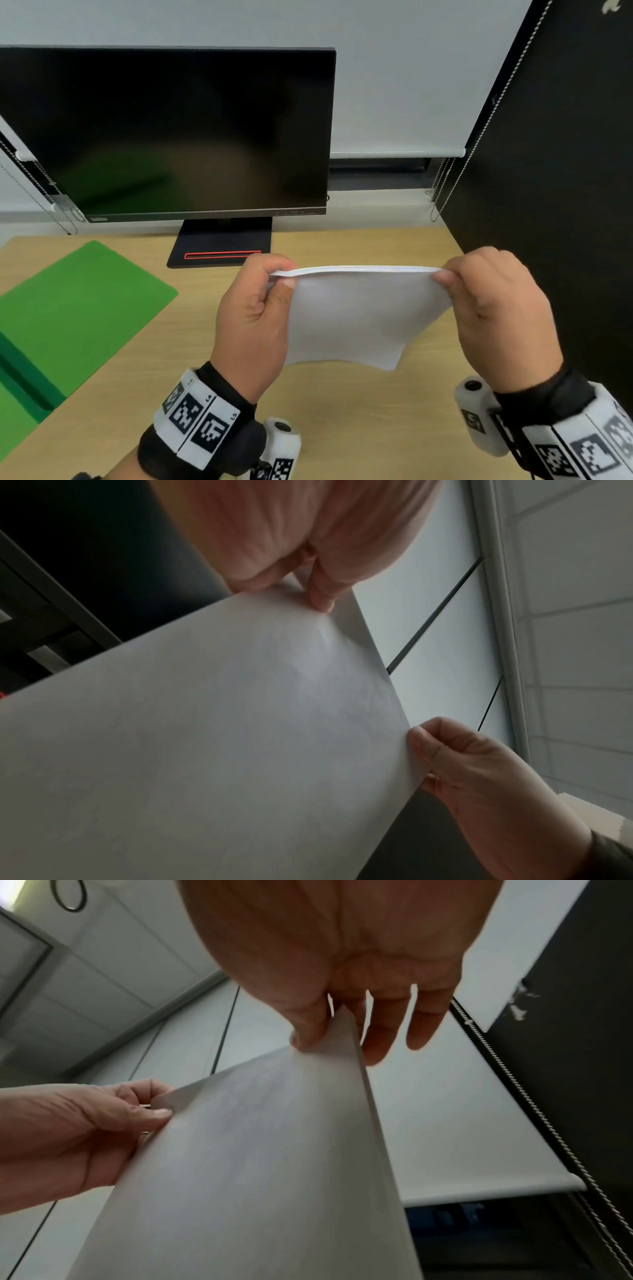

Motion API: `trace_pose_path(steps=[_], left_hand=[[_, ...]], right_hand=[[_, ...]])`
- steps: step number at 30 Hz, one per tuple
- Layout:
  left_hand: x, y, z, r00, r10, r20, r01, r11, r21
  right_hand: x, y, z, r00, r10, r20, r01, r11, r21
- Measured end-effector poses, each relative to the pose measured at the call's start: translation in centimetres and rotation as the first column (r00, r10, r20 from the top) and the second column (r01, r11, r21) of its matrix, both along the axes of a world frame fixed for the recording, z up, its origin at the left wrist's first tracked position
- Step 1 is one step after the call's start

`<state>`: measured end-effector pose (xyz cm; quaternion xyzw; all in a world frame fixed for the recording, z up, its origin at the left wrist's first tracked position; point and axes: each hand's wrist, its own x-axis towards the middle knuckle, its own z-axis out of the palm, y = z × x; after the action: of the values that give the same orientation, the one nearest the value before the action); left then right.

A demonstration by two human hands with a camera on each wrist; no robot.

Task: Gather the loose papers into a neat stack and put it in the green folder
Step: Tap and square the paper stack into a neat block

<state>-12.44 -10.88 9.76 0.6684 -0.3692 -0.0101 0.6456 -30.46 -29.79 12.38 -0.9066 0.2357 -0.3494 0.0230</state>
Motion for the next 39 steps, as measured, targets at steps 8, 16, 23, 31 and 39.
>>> trace_pose_path(steps=[8, 16, 23, 31, 39], left_hand=[[0.4, -0.1, 0.0, 0.977, -0.047, -0.210, 0.041, 0.999, -0.029], [-0.3, 0.1, -2.2, 0.895, -0.027, -0.445, 0.039, 0.999, 0.017], [-0.8, 0.3, -2.5, 0.902, -0.022, -0.432, 0.030, 0.999, 0.012], [-1.4, 0.5, -4.7, 0.858, -0.011, -0.513, 0.045, 0.998, 0.053], [-0.9, 1.5, -8.2, 0.872, 0.042, -0.488, 0.122, 0.947, 0.299]], right_hand=[[1.3, 2.0, -3.2, 0.819, -0.093, 0.565, -0.510, 0.333, 0.793], [1.5, 2.0, -4.8, 0.786, -0.134, 0.603, -0.562, 0.251, 0.788], [1.3, 3.3, -5.5, 0.793, -0.085, 0.603, -0.564, 0.270, 0.780], [0.9, 3.6, -7.6, 0.814, -0.113, 0.570, -0.540, 0.214, 0.814], [0.1, 3.5, -11.4, 0.893, -0.154, 0.423, -0.417, 0.075, 0.906]])
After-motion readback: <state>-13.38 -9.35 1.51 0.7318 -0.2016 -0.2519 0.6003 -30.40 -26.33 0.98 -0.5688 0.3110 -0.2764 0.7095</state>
